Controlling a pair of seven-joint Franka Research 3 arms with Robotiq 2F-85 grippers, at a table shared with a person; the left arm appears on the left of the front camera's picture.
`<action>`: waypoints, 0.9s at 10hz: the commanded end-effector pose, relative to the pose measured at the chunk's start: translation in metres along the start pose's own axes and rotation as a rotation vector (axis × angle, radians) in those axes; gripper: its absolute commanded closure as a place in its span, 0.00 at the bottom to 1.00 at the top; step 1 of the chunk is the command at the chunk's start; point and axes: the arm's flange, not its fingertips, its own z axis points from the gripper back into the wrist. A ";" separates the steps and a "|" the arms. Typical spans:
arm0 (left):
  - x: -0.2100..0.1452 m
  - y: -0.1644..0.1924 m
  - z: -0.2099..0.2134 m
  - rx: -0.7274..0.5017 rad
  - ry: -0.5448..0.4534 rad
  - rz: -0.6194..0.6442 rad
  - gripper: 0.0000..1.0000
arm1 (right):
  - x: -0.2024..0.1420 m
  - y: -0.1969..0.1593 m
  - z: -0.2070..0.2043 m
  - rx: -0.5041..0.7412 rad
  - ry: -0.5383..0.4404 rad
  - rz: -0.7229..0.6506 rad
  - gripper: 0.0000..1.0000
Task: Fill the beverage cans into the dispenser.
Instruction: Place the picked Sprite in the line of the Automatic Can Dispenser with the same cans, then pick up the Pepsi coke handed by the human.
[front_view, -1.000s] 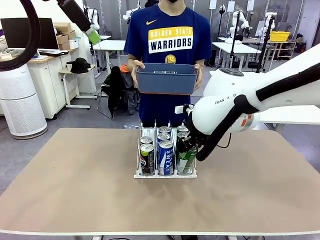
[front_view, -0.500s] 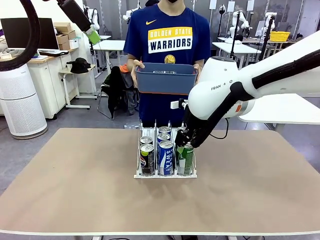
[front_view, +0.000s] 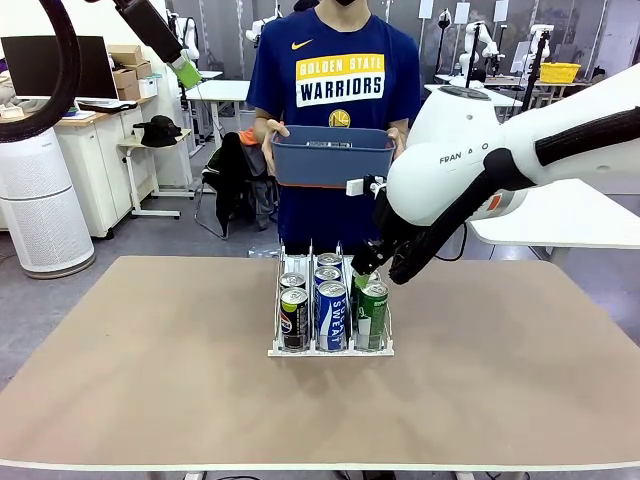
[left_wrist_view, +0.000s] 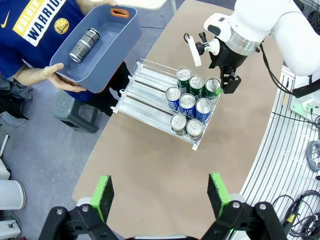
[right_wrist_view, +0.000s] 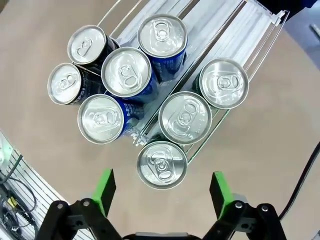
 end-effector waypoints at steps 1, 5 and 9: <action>-0.002 0.000 0.001 -0.006 0.005 -0.001 0.00 | 0.003 -0.001 -0.011 0.008 0.021 0.000 0.00; -0.002 0.000 0.001 -0.006 0.005 -0.001 0.00 | 0.003 -0.001 -0.011 0.008 0.021 0.000 0.00; -0.002 0.000 0.001 -0.006 0.005 -0.001 0.00 | -0.006 0.001 0.008 0.027 -0.037 0.068 0.00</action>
